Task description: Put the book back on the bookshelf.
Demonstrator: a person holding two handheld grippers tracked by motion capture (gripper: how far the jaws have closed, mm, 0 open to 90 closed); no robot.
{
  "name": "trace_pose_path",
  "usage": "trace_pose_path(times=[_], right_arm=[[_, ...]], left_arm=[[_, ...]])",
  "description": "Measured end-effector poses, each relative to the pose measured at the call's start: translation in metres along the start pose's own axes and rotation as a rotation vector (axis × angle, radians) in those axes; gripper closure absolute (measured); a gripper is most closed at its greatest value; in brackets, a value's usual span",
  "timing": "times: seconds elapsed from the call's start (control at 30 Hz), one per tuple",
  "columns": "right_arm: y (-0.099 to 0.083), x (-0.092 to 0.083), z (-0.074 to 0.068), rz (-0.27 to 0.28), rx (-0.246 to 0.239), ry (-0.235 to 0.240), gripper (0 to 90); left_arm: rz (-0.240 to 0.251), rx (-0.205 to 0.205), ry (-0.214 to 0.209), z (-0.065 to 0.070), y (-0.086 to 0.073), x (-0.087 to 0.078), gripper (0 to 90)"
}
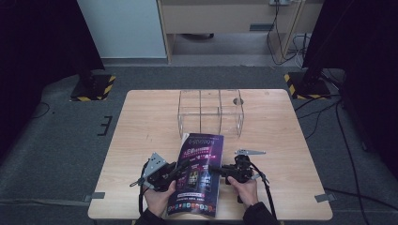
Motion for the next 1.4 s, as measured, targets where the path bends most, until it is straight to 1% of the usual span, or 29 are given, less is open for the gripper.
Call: trace_pose_path(times=[0.07, 0.1, 0.2, 0.4, 0.6, 0.63, 0.8, 0.87, 0.93, 0.97, 1.07, 1.2, 1.23, 1.27, 1.3, 1.33, 1.37, 1.4], right_arm=[[0.000, -0.001, -0.001, -0.001, 0.001, 0.003, 74.5], [0.000, -0.002, -0.002, -0.001, -0.008, 0.006, 75.1], [0.000, -0.004, -0.005, 0.000, -0.013, 0.006, 76.3], [-0.001, -0.008, -0.014, 0.018, -0.024, 0.004, 79.1], [0.001, -0.011, -0.019, 0.027, -0.032, 0.006, 81.3], [0.001, -0.012, -0.020, 0.027, -0.026, 0.008, 81.5], [0.004, -0.014, -0.024, 0.036, -0.031, 0.015, 82.6], [0.005, -0.016, -0.026, 0.038, -0.037, 0.017, 82.7], [0.006, -0.017, -0.028, 0.038, -0.041, 0.021, 82.8], [0.006, -0.017, -0.029, 0.039, -0.045, 0.022, 82.8], [0.008, -0.019, -0.032, 0.037, -0.052, 0.028, 82.8], [0.009, -0.021, -0.037, 0.038, -0.062, 0.033, 82.9], [0.010, -0.021, -0.038, 0.038, -0.067, 0.034, 82.9], [0.011, -0.022, -0.042, 0.038, -0.077, 0.036, 82.9], [0.011, -0.022, -0.044, 0.036, -0.079, 0.039, 82.9], [0.012, -0.022, -0.045, 0.037, -0.090, 0.036, 82.9], [0.012, -0.022, -0.045, 0.037, -0.090, 0.036, 82.9], [0.014, -0.023, -0.049, 0.038, -0.100, 0.035, 82.9]], left_arm=[[-0.002, 0.001, 0.004, -0.001, 0.000, 0.000, 82.9], [-0.003, -0.001, 0.007, -0.002, -0.001, 0.000, 82.9], [-0.008, -0.003, 0.016, -0.005, -0.003, 0.000, 82.8], [-0.022, -0.014, 0.039, -0.012, -0.008, 0.000, 82.3], [-0.030, -0.028, 0.043, -0.017, -0.012, 0.001, 81.2], [-0.031, -0.030, 0.043, -0.018, -0.012, 0.001, 80.6], [-0.028, -0.045, 0.044, -0.022, -0.015, 0.001, 76.2], [-0.027, -0.049, 0.052, -0.024, -0.016, 0.002, 73.4], [-0.028, -0.062, 0.048, -0.025, -0.017, 0.002, 70.6], [-0.028, -0.052, 0.058, -0.026, -0.018, 0.002, 68.9], [-0.032, -0.047, 0.074, -0.028, -0.019, 0.003, 60.8], [-0.040, -0.050, 0.089, -0.031, -0.022, 0.004, 47.0], [-0.045, -0.051, 0.100, -0.033, -0.023, 0.004, 47.0], [-0.052, -0.049, 0.107, -0.034, -0.024, 0.004, 39.7], [-0.063, -0.050, 0.114, -0.036, -0.026, 0.004, 37.9], [-0.083, -0.060, 0.133, -0.041, -0.030, 0.004, 37.0], [-0.083, -0.060, 0.133, -0.041, -0.030, 0.004, 36.4], [-0.099, -0.057, 0.158, -0.044, -0.034, 0.003, 35.5]])
Point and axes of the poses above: each handheld gripper's, and its own axes: x roughly forward along the jaws, y roughly out of its top, z roughly to its right, the point moved 7 cm from there along x, roughly forward along the jaws, and after that the axes turned 15 degrees about x, right-handed, at the moved point
